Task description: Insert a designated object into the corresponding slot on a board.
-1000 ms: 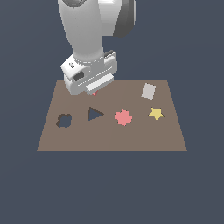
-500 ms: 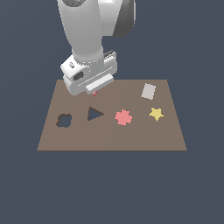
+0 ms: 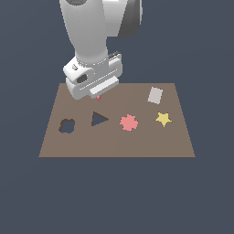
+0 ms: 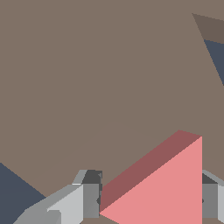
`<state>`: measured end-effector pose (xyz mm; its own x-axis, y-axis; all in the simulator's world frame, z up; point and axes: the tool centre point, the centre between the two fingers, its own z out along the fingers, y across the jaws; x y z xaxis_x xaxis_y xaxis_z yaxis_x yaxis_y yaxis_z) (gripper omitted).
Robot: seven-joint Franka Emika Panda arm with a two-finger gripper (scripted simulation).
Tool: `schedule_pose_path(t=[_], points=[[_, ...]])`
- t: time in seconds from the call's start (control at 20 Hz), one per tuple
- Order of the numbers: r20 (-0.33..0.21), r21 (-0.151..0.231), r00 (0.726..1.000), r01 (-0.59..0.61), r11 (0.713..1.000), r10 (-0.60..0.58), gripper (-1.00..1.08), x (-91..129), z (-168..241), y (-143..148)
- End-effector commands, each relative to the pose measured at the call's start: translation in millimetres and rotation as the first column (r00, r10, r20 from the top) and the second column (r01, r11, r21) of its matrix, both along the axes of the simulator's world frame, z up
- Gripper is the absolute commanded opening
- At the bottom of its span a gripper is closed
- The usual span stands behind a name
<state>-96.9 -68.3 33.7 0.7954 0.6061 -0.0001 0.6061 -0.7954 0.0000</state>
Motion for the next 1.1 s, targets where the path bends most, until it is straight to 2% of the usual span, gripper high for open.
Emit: schedule_pose_path(t=[0.0, 0.4, 0.65, 0.85, 1.05], points=[[0.000, 0.000, 1.000, -0.011, 1.000, 0.011, -1.00, 1, 0, -1], [0.000, 0.000, 0.994, -0.113, 0.994, 0.113, -1.00, 8, 1, -6], [0.000, -0.001, 0.975, -0.224, 0.975, 0.224, -1.00, 16, 1, -12], [0.000, -0.001, 0.942, -0.336, 0.942, 0.336, -1.00, 25, 2, -16], [0.000, -0.001, 0.884, -0.467, 0.884, 0.467, -1.00, 37, 3, -20]])
